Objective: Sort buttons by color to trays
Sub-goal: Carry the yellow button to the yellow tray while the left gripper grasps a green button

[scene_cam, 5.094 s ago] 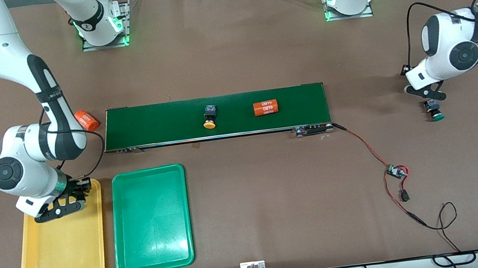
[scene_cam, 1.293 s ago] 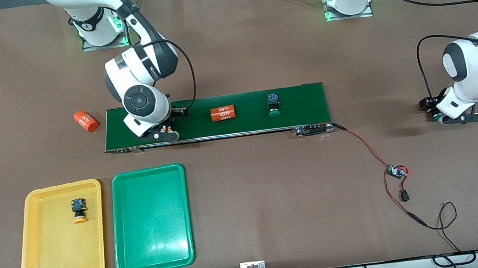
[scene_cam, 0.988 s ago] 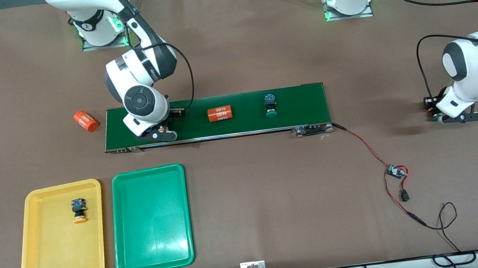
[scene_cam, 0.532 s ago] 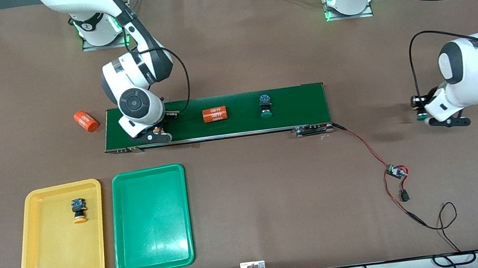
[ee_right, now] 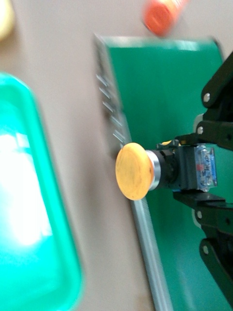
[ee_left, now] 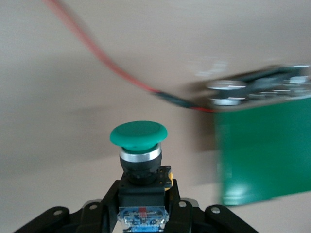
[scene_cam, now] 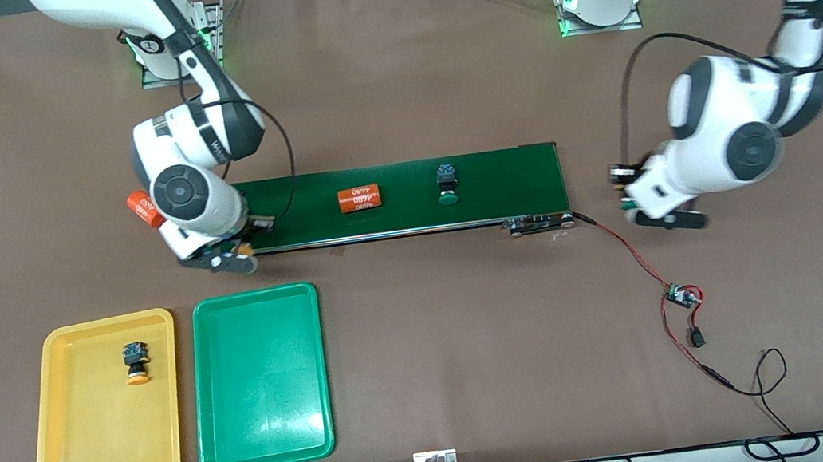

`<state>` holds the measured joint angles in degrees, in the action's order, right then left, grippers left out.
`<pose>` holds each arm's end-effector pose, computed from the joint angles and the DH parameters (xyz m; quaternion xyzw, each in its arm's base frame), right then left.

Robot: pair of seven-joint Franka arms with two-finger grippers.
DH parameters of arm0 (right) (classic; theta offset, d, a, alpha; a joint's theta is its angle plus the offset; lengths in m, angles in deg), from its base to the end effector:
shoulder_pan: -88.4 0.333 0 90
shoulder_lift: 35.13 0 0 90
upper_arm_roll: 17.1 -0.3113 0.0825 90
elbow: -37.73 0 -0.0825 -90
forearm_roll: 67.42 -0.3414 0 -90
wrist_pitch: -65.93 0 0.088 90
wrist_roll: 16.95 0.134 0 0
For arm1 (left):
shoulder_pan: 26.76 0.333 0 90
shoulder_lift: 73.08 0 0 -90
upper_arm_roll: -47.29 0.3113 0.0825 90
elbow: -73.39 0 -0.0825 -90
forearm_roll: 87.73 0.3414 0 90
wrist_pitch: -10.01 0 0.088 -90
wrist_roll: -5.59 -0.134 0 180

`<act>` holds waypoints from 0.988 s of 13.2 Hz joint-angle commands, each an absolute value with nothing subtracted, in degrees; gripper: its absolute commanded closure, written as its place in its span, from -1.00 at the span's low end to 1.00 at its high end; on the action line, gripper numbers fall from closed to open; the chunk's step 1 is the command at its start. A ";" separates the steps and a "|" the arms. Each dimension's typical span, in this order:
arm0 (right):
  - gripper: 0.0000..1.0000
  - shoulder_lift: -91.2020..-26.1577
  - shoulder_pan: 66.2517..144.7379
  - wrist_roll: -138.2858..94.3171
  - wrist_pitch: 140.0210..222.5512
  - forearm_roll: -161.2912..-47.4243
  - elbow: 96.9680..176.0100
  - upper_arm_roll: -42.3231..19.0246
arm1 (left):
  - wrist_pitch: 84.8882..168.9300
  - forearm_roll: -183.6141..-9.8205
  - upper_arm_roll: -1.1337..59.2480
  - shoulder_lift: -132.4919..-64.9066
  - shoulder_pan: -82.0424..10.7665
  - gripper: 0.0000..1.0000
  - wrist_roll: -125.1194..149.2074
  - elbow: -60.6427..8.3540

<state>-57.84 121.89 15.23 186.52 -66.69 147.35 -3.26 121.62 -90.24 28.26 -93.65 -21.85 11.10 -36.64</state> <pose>0.5296 0.1934 0.2765 0.9889 -0.1003 -0.0642 0.0891 0.5242 -0.1300 0.2912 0.9829 -0.0620 -0.1665 0.0494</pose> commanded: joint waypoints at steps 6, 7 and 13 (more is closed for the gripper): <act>0.93 -66.57 102.13 -13.40 195.02 -59.86 135.22 -3.12 | 132.87 -92.21 17.41 -96.37 -26.94 0.45 28.00 -41.56; 0.93 -67.81 100.54 -16.74 197.39 -60.04 134.51 -3.21 | 132.88 -92.21 17.50 -96.72 -26.94 0.27 27.74 -41.83; 0.93 -75.02 90.26 -29.68 206.20 -61.45 129.32 -7.33 | 126.13 -92.21 17.85 -91.29 -26.24 -1.00 27.83 -39.73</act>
